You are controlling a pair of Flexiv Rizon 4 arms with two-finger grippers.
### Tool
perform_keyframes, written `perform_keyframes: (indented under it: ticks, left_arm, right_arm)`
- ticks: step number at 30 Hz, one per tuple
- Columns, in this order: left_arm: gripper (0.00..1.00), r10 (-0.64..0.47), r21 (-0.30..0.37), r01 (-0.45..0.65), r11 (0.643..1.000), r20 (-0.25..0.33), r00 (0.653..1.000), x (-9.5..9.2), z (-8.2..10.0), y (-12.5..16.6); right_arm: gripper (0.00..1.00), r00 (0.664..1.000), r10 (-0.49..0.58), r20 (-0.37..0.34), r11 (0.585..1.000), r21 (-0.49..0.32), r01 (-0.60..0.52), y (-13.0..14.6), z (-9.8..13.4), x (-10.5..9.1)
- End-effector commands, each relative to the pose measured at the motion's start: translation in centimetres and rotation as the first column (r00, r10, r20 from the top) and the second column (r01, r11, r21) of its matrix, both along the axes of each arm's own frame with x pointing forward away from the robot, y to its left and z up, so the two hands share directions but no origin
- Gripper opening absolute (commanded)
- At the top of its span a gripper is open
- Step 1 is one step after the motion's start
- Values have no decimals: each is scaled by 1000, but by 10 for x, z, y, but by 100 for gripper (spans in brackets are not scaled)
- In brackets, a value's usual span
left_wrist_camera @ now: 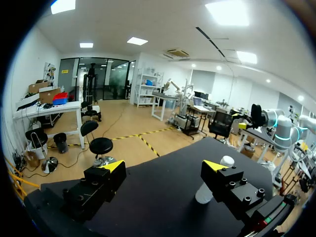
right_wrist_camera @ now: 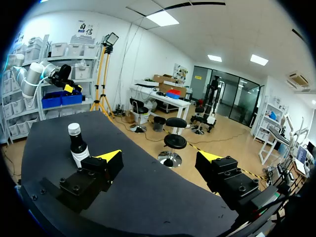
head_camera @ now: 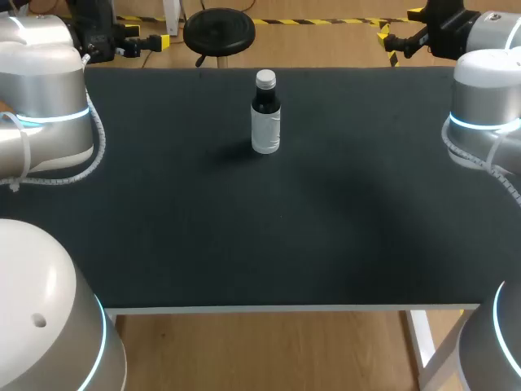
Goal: Unscrew the bottle cap
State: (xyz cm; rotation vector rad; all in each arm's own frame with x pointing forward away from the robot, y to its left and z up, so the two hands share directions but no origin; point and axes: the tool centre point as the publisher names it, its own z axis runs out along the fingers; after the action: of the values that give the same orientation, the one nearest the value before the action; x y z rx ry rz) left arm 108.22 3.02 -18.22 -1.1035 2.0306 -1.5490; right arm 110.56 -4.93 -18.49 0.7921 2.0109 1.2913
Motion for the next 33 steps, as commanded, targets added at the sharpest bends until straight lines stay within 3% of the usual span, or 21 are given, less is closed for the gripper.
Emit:
perform_keyframes:
  ticks: [1,24,33]
  left_arm:
    - [100,-1,-1,1,1000,-1,1000,0,0,0]
    - [100,-1,-1,1,1000,-1,1000,0,0,0]
    - [100,-211,-38,214,976,65,975,-9,-15,-15]
  right_arm:
    - [100,1000,0,0,1000,0,0,0,0,0]
    - [100,1000,0,0,1000,0,0,0,0,0]
    - [100,1000,0,0,1000,0,0,0,0,0]
